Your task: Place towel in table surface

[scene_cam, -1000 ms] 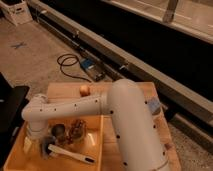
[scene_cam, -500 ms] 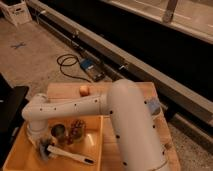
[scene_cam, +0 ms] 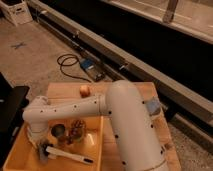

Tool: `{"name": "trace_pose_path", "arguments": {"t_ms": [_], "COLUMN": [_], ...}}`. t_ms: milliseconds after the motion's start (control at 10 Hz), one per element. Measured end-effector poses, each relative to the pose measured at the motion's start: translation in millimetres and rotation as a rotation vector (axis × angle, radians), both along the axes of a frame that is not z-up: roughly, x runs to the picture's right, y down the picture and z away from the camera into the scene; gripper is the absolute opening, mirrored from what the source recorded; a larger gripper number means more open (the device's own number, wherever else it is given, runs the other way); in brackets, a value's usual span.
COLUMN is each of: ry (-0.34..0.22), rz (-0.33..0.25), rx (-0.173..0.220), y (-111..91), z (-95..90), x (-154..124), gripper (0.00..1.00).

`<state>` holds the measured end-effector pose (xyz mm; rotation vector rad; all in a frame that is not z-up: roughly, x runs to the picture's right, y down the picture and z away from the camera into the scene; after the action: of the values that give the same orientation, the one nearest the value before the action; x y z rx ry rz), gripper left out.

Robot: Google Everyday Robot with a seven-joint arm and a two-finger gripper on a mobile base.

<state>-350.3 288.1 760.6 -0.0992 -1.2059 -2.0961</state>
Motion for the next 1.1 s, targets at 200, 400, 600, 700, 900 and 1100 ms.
{"name": "trace_pose_path", "arguments": {"t_ms": [200,400,600,700,900,1100], "ry": [-0.001,-0.006,-0.015,-0.002,0.052,0.142], "rz": [0.025,0.066,0.117,0.156,0.212,0.3], "rx": [0.031,0.065,0.095,0.111,0.129,0.147], "y": [-17,-51,-84,-103,-124,-146], "z": [-14.5,-41.8,-66.4,-74.5,-81.6,-84.3], "x": [2,7,13,22,46,96], "gripper": [0.0,0.0,0.0,0.0,0.0,0.0]}}
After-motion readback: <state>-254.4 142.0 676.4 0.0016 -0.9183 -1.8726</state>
